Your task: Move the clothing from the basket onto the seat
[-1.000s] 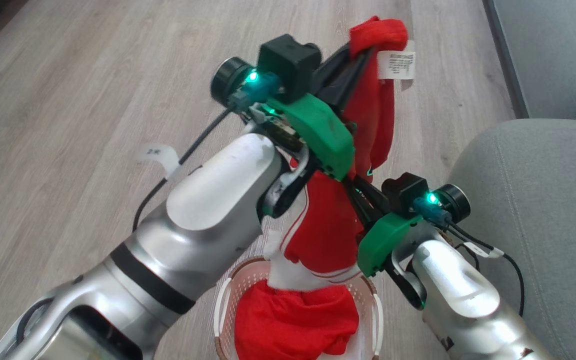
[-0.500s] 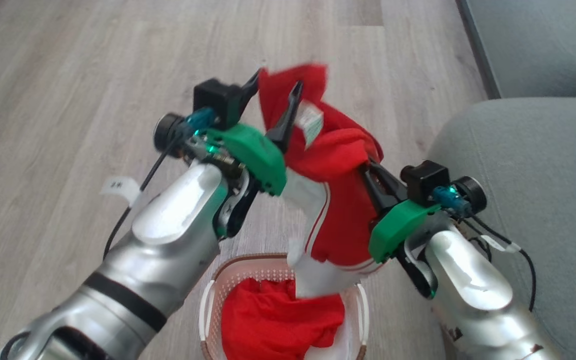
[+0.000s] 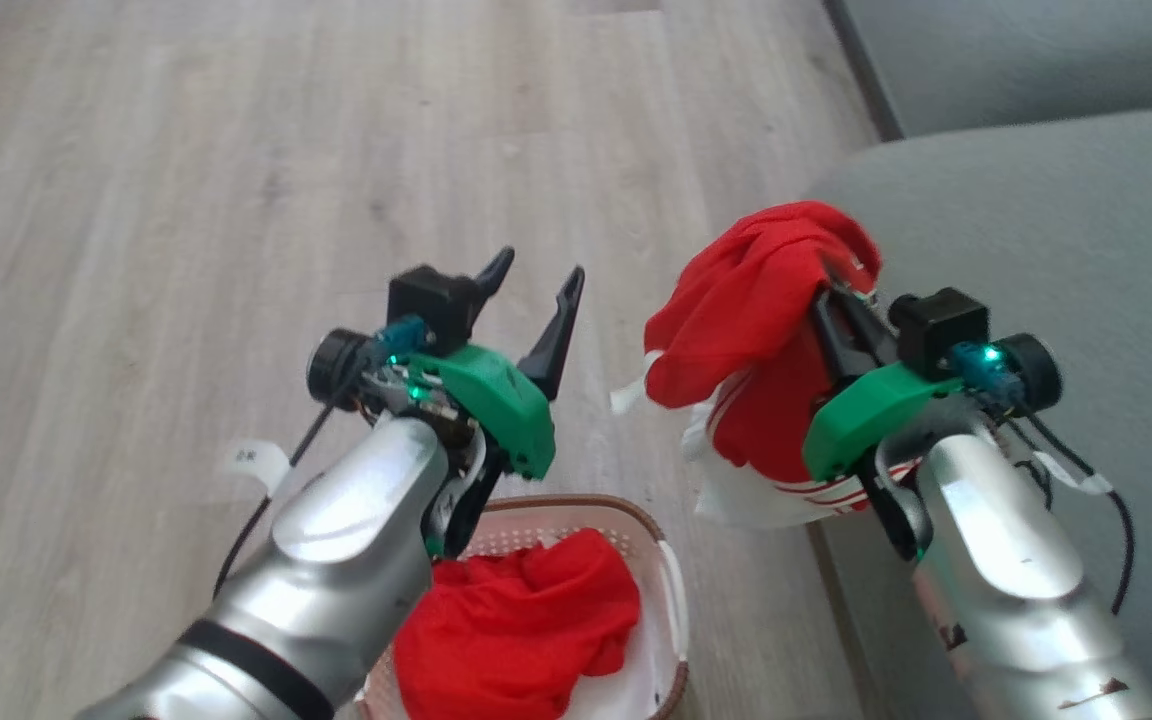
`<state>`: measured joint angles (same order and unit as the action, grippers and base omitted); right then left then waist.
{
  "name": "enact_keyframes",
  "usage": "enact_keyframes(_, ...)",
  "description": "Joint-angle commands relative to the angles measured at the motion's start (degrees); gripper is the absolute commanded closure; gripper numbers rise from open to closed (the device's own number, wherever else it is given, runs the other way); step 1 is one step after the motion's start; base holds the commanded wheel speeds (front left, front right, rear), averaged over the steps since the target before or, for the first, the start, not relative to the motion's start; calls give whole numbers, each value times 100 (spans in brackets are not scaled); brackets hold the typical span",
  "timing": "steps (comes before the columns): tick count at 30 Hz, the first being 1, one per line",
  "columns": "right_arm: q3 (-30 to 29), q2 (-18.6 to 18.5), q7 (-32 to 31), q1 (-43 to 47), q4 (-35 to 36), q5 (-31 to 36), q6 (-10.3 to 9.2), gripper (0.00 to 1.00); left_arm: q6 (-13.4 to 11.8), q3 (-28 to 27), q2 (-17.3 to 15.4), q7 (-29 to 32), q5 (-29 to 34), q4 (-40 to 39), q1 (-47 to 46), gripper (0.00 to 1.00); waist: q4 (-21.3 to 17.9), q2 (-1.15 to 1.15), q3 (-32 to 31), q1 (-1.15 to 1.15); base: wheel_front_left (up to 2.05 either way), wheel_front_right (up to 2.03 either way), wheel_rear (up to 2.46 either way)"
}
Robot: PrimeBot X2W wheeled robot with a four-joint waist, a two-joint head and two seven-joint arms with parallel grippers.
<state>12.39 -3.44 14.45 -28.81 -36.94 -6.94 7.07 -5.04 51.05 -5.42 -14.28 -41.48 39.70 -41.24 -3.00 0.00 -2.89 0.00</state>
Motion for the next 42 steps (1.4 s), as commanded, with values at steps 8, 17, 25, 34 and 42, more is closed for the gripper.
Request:
enact_keyframes(8, -411, 37, 55, -300, 458, 432, 42, 100, 57, -393, 10, -71, 372, -363, 144, 0, -891, 0, 155, 0, 0, 0, 0)
enact_keyframes(17, -354, -184, 55, -304, 822, 449, 42, 100, 134, -799, 150, -71, 787, -764, 500, 0, -1724, 0, 300, 0, 0, 0, 0)
enact_keyframes(25, -305, -439, 55, -333, 897, 253, 42, 100, 237, -945, 227, -72, 1091, -870, 667, 0, -1971, 0, 403, 0, 0, 0, 0)
enact_keyframes(34, -391, -749, 50, -667, 637, 162, 42, 100, 314, -977, 251, -72, 1312, -1026, 762, 0, -1517, 0, 617, 0, 0, 0, 0)
enact_keyframes(42, -570, -1435, -127, -1703, 458, 10, 42, 100, 288, -998, 253, -72, 1517, -1273, 605, 0, -899, 0, 1193, 0, 0, 0, 0)
